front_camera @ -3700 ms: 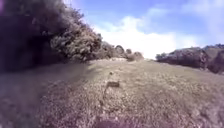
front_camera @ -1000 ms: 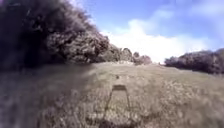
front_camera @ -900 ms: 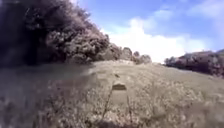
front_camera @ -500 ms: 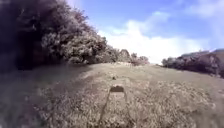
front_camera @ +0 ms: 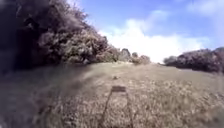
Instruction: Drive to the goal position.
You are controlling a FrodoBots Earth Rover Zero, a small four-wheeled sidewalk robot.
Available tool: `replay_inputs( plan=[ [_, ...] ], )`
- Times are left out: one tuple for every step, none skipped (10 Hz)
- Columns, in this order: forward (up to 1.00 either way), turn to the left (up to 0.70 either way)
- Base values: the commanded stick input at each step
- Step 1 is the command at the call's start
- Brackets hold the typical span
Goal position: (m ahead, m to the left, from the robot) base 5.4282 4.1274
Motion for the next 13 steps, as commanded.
replay_inputs(
  plan=[
    [0.70, 0.00],
    [0.70, 0.00],
    [0.70, 0.00],
    [0.70, 0.00],
    [0.70, 0.00],
    [0.70, 0.00],
    [0.70, 0.00],
    [0.70, 0.00],
    [0.70, 0.00],
    [0.70, 0.00],
    [0.70, 0.00],
    [0.70, 0.00],
    [0.70, 0.00]
  ],
)
